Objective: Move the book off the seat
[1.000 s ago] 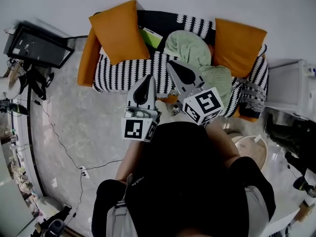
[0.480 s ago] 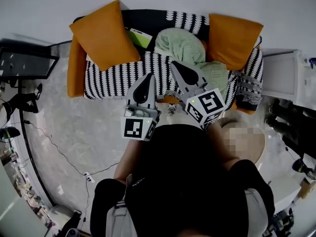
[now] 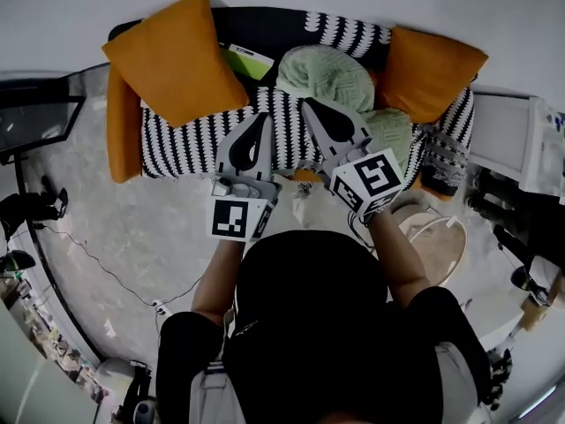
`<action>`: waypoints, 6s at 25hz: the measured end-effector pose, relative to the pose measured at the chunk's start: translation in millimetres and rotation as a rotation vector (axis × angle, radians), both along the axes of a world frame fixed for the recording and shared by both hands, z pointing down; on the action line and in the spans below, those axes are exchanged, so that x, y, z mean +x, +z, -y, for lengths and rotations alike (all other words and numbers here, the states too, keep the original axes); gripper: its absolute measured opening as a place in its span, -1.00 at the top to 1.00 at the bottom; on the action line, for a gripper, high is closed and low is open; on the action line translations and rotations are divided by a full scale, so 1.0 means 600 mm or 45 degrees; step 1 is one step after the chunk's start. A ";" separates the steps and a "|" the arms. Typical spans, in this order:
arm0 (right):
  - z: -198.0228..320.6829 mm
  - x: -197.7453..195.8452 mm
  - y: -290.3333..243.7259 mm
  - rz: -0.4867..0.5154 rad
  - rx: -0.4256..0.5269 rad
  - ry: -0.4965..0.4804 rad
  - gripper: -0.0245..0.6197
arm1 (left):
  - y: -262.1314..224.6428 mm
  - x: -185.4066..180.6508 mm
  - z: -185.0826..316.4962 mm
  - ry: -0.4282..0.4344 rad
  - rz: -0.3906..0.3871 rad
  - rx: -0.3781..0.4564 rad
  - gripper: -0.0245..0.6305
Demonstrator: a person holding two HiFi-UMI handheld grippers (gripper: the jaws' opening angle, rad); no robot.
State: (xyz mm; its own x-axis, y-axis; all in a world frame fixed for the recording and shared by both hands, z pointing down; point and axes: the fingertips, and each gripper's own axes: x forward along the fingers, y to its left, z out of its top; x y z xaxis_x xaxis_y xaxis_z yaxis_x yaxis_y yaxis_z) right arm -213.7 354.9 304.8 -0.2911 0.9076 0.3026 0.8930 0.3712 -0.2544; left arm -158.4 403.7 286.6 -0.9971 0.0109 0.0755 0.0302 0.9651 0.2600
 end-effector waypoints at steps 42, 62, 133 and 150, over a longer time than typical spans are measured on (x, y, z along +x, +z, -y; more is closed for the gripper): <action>-0.170 -0.149 0.649 -0.224 0.366 -0.326 0.67 | 0.526 -0.205 -0.194 0.012 -0.212 0.122 0.90; -0.258 -0.209 0.798 -0.130 0.574 -0.612 0.10 | 0.582 -0.221 -0.202 0.006 -0.270 0.154 0.90; -0.111 -0.141 0.761 -0.294 0.591 -0.158 0.46 | 0.523 -0.155 -0.095 0.045 -0.190 0.078 0.90; -0.111 -0.080 0.665 -0.355 0.442 -0.068 0.46 | 0.480 -0.080 -0.133 -0.050 -0.166 0.041 0.90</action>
